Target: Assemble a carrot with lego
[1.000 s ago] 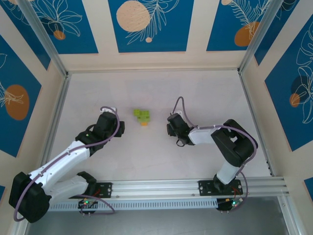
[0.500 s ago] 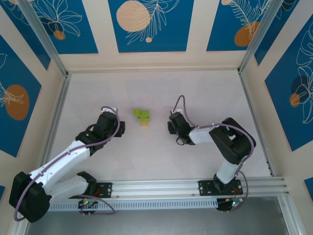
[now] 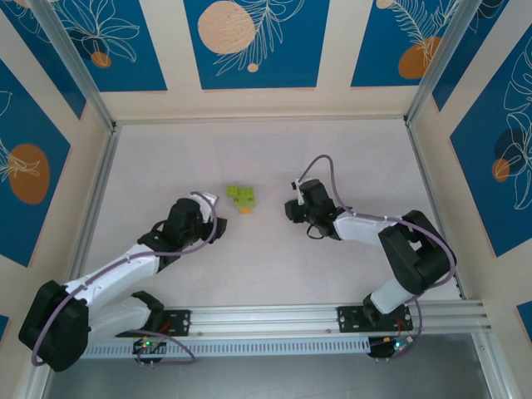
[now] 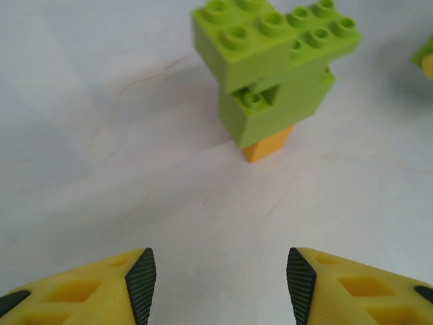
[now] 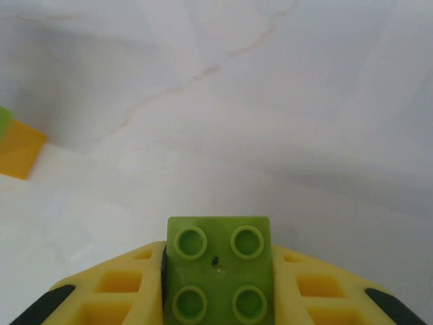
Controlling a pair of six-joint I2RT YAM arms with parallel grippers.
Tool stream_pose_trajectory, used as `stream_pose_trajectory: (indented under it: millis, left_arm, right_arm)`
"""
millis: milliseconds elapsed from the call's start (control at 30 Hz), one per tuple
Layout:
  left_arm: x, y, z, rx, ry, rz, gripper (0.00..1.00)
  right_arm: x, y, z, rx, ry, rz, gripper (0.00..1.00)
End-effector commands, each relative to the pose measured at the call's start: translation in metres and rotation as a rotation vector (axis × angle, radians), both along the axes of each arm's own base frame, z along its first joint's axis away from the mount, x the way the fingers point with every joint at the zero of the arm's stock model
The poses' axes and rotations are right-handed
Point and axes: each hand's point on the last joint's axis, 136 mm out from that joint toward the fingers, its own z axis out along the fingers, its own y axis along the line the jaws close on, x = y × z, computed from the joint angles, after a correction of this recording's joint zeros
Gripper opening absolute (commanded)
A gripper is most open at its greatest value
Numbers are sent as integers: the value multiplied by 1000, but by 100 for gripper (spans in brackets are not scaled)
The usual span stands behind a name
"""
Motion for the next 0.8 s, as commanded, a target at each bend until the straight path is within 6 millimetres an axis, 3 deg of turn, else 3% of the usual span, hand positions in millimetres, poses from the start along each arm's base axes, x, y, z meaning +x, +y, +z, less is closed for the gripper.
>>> stream_pose_trajectory:
  millis: [0, 233, 533, 767]
  left_arm:
    - [11, -24, 13, -37, -113, -137, 56]
    - [32, -42, 8, 27, -140, -223, 57]
    - [69, -56, 3, 39, -118, -262, 58]
    - [78, -74, 1, 16, -84, -354, 57]
  right_arm:
    - [-6, 15, 24, 37, 2, 114, 26]
    - [-4, 22, 38, 59, 2, 144, 26]
    - [-5, 18, 36, 57, 18, 158, 26]
    - [-4, 14, 34, 59, 25, 163, 26]
